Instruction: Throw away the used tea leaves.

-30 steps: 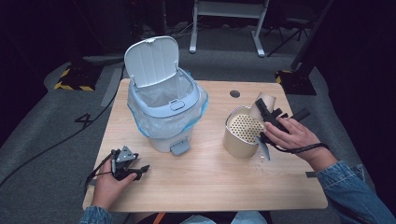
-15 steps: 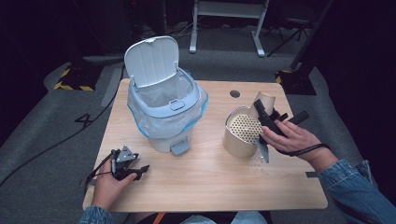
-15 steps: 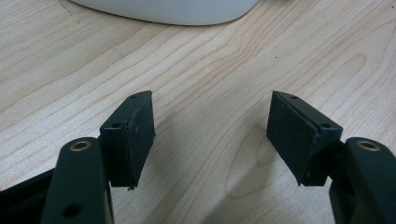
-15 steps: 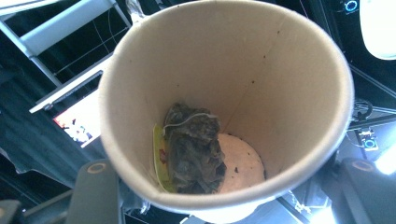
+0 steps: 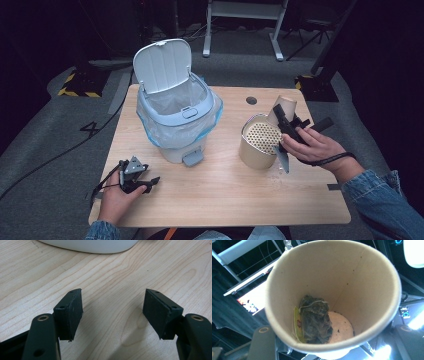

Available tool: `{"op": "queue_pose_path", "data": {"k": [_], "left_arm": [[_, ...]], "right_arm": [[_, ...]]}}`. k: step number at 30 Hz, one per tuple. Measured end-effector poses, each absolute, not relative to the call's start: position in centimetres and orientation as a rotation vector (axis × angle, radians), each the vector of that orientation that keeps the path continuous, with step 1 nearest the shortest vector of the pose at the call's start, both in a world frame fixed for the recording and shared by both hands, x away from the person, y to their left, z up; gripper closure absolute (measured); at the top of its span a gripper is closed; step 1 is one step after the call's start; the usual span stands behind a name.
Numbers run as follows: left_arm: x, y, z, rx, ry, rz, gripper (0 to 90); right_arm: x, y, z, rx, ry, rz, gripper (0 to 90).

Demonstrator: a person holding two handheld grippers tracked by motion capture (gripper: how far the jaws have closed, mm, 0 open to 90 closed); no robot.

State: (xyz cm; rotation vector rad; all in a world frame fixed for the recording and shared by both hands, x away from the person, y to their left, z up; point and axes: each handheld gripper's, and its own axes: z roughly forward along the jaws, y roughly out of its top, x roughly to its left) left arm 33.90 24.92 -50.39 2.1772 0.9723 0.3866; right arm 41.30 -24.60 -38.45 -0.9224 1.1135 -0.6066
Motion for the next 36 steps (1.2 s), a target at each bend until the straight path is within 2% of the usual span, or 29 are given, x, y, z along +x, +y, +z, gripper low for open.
{"op": "queue_pose_path", "data": {"k": [5,8,12,14,18,24,36], "left_arm": [[33.9,24.9,-50.4,2.176,0.972,0.387,32.7],[33.9,24.9,-50.4,2.177,0.972,0.388,32.7],[33.9,24.9,-50.4,2.176,0.973,0.388,32.7],[33.9,24.9,-50.4,2.177,0.972,0.388,32.7],[33.9,24.9,-50.4,2.175,0.975,0.39,32.7],[33.9,24.9,-50.4,2.175,0.976,0.388,32.7],[33.9,24.9,-50.4,2.175,0.975,0.389,32.7]], "right_arm": [[41.3,-24.8,-38.5,-0.943,1.108,-0.625,36.7],[41.3,-24.8,-37.4,-0.894,1.097,-0.63,36.7],[41.3,-25.0,-38.5,-0.972,1.111,-0.65,36.7],[41.4,-25.3,-37.6,-0.907,1.102,-0.653,36.7],[40.8,-24.9,-39.0,-1.011,1.094,-0.678,36.7],[40.8,-24.4,-39.3,-0.993,1.098,-0.659,36.6],[40.8,-24.7,-37.8,-0.922,1.107,-0.619,35.9]]}}
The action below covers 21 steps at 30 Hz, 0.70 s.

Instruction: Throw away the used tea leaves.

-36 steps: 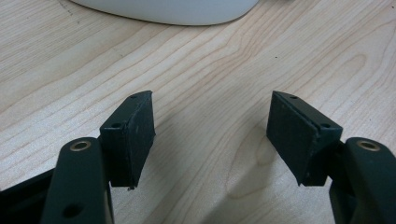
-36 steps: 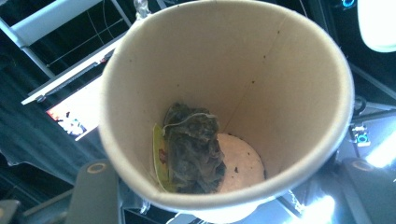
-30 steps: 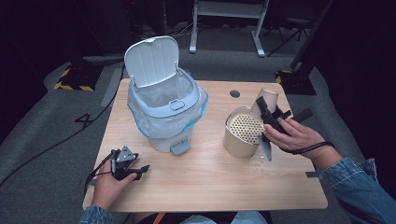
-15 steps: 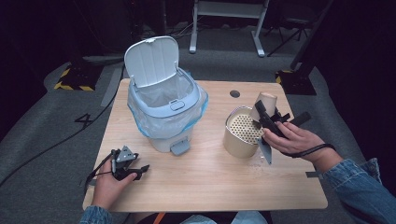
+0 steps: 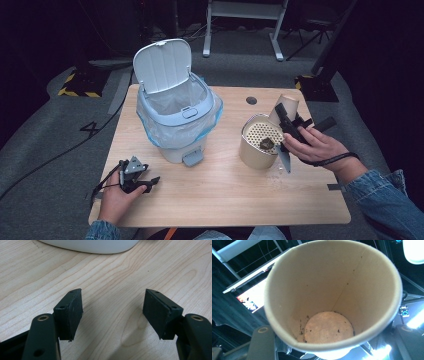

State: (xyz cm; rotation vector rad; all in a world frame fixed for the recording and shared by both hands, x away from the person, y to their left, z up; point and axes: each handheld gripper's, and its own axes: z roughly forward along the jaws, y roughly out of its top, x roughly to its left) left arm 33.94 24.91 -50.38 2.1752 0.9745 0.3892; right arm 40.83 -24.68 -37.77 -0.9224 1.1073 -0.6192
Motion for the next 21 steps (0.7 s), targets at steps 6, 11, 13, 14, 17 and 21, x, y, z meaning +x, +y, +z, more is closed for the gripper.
{"op": "queue_pose_path", "data": {"k": [6,11,13,14,17,21], "left_arm": [[33.9,24.9,-50.4,2.174,0.977,0.385,32.7],[33.9,24.9,-50.4,2.175,0.974,0.389,32.7],[33.9,24.9,-50.4,2.175,0.974,0.389,32.7],[33.9,24.9,-50.4,2.175,0.976,0.387,32.7],[33.9,24.9,-50.4,2.175,0.975,0.389,32.7],[33.9,24.9,-50.4,2.175,0.975,0.388,32.7]], "right_arm": [[40.9,-25.1,-36.6,-0.869,1.15,-0.571,35.5],[40.7,-25.0,-35.8,-0.861,1.14,-0.55,35.3],[40.6,-25.0,-35.5,-0.859,1.149,-0.536,35.1],[40.7,-25.1,-35.1,-0.831,1.209,-0.458,34.9],[40.8,-25.2,-34.7,-0.783,1.324,-0.343,34.8],[41.0,-25.5,-33.9,-0.648,1.502,-0.139,34.8]]}}
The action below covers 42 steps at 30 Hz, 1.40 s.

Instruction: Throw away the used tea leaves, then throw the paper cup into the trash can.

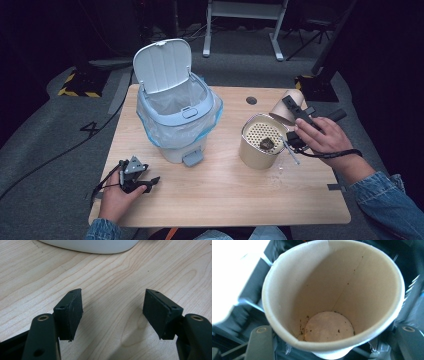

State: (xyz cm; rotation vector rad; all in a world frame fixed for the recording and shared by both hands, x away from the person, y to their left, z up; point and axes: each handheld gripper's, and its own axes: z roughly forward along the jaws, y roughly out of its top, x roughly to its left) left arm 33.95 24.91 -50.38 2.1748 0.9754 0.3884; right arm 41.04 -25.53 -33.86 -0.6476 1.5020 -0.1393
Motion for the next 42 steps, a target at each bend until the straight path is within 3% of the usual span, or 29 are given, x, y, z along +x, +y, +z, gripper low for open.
{"op": "queue_pose_path", "data": {"k": [10,23,42], "left_arm": [[33.9,24.9,-50.4,2.175,0.975,0.387,32.7],[34.3,24.8,-50.4,2.173,0.975,0.376,32.4],[34.6,24.9,-50.4,2.171,0.974,0.376,32.5]], "right_arm": [[42.2,-27.3,-32.0,-0.248,1.876,0.427,34.5],[43.7,-30.9,-30.8,0.564,2.288,1.334,34.1],[44.1,-29.9,-30.1,0.613,2.443,1.553,33.2]]}}
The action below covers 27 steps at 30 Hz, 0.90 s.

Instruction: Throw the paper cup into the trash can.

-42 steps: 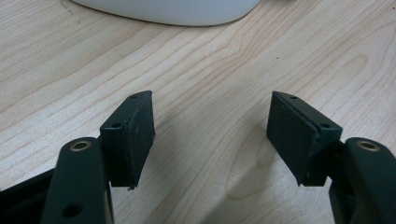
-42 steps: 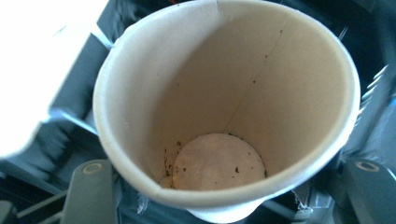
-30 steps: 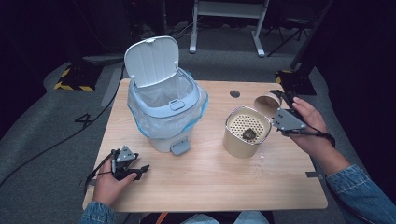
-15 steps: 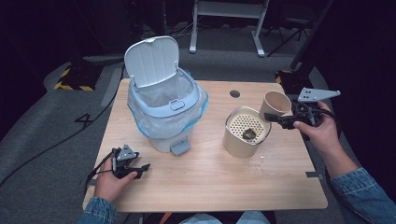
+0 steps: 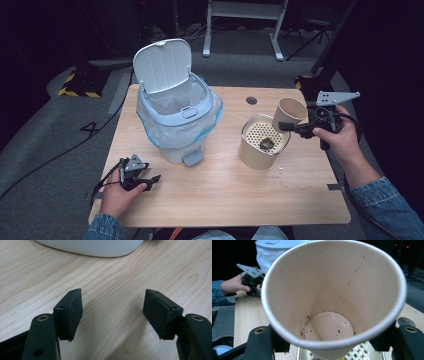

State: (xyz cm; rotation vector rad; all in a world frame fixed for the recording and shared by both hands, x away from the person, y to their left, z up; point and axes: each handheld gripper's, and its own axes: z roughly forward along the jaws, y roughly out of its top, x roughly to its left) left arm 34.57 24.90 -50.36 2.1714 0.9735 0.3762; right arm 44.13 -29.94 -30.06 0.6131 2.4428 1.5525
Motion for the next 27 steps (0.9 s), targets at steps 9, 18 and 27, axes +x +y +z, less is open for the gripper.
{"op": "queue_pose_path", "data": {"k": [9,18,27], "left_arm": [[34.5,24.8,-50.4,2.177,0.978,0.384,32.6],[34.5,24.8,-50.4,2.176,0.978,0.388,32.8],[34.5,24.8,-50.4,2.174,0.983,0.388,32.9]], "right_arm": [[44.9,-26.8,-28.5,0.53,2.492,1.563,33.0],[45.9,-23.2,-26.3,0.468,2.496,1.58,32.9],[47.2,-18.7,-24.7,0.434,2.484,1.609,32.7]]}}
